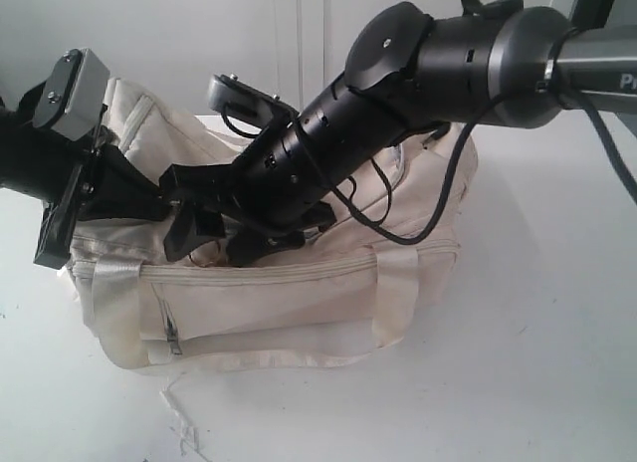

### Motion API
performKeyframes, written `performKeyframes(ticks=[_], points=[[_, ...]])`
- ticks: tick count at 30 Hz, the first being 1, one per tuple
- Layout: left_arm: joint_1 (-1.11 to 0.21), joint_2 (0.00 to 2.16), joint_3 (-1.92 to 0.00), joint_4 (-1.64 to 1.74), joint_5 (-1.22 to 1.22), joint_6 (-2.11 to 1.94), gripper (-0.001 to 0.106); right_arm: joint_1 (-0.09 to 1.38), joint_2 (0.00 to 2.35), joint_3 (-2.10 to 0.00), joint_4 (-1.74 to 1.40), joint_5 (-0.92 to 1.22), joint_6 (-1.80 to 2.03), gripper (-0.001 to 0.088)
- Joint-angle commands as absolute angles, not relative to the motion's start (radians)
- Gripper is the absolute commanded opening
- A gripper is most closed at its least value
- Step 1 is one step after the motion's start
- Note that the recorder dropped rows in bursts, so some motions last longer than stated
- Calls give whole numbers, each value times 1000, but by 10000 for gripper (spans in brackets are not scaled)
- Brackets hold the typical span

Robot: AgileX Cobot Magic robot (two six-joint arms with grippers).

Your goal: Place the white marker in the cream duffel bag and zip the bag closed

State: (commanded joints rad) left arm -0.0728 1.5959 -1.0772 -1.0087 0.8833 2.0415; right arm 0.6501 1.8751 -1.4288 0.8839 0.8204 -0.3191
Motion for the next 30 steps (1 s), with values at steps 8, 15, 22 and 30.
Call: performKeyframes(ticks=[8,15,22,30], points=[[-73,1596,-1077,-1009,883,2039,0,658,1912,-1429,905,812,-366,574],[-73,1596,-1077,-1009,883,2039,0,658,1912,-1429,896,789,-379,278],[-73,1596,-1077,-1009,883,2039,0,658,1889,-1429,893,777,-449,0],[-73,1596,-1077,-1009,883,2037,0,657,1834,-1429,785,780,-446,0]])
